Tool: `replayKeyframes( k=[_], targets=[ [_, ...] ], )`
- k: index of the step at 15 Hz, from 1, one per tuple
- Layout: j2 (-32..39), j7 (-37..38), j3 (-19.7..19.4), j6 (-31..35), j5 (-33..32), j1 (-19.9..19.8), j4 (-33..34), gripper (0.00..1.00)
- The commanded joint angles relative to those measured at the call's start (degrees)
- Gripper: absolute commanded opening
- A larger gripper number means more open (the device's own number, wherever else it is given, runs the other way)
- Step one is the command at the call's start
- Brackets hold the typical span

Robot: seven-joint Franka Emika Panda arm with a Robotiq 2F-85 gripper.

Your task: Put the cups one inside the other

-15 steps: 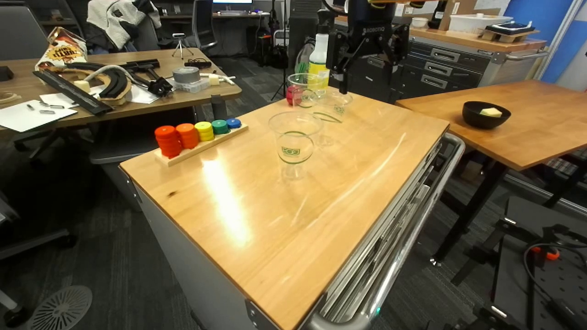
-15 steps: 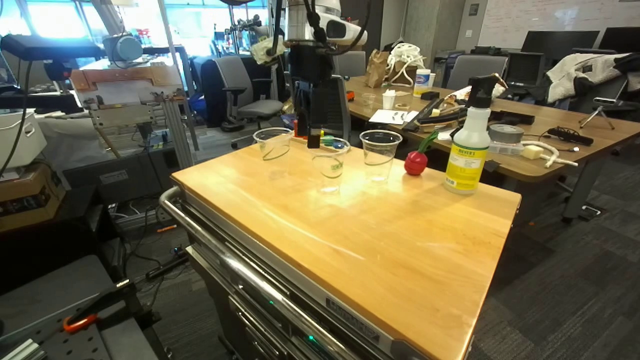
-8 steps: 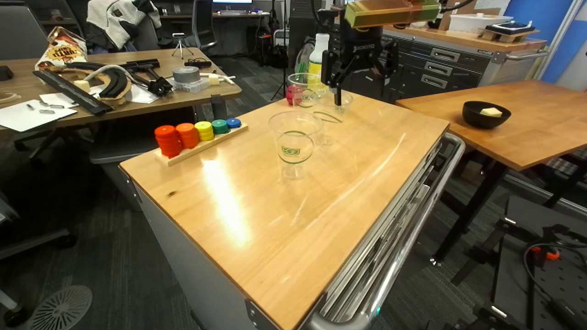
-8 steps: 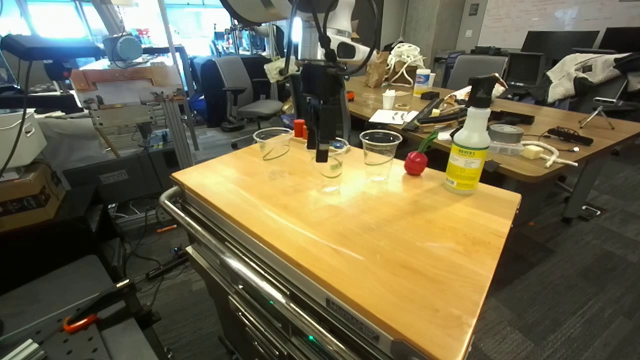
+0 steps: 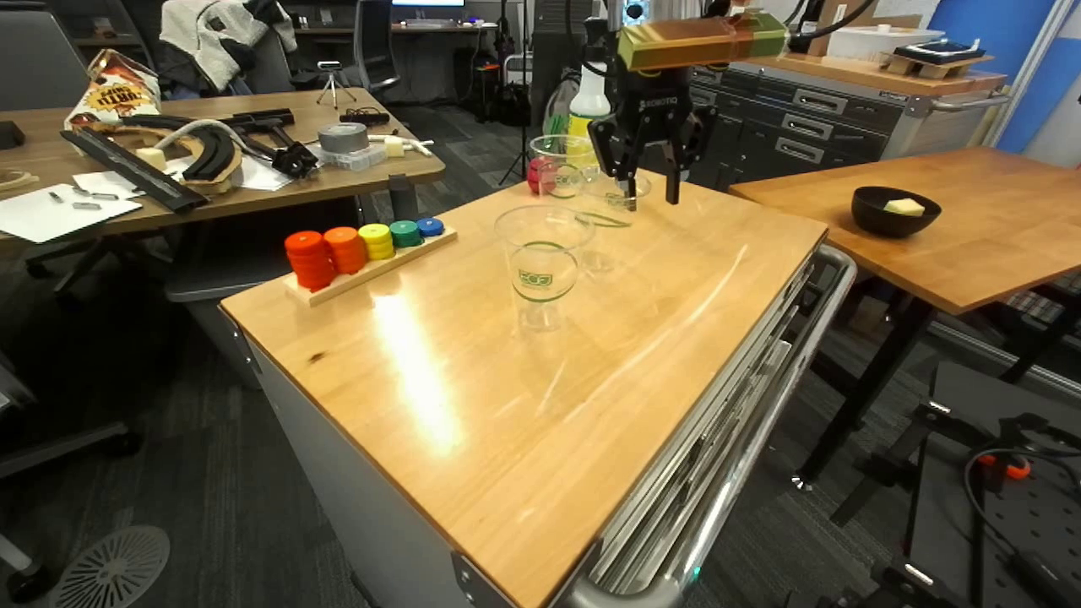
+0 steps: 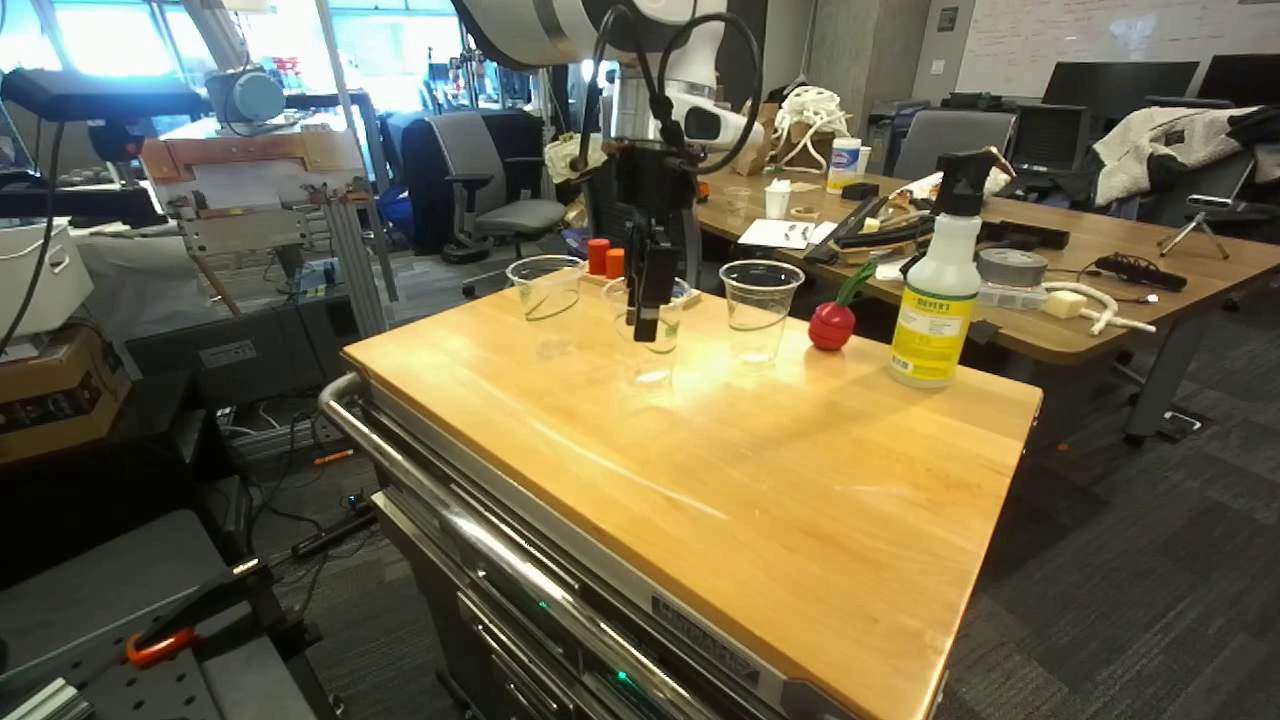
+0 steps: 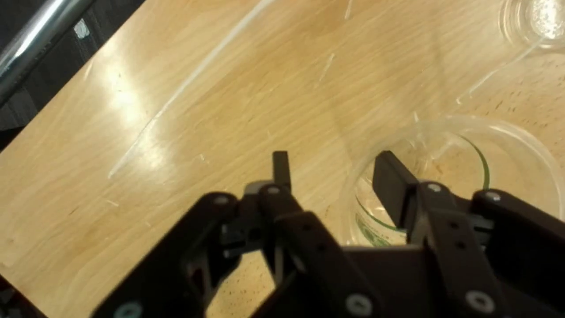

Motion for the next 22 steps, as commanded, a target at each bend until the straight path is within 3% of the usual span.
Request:
replayKeyframes(
  k=[1, 4, 9, 15, 22],
  targets=[
    [1.13, 1.66, -1.47, 0.5, 1.41, 1.37, 1.29, 0.22],
    [1.36, 2.62, -1.24, 2.0, 3.39, 1.18, 0.93, 0.0],
    [0.08, 3.52, -1.43, 3.56, 5.77, 1.52, 0.54, 0.02],
    [-5.05, 7.11, -1.55, -1.43, 4.39, 2.2, 0.8, 0.02],
    [-12.24, 5.22, 1.65, -5.93, 10.6, 3.46, 4.41, 0.02]
  ],
)
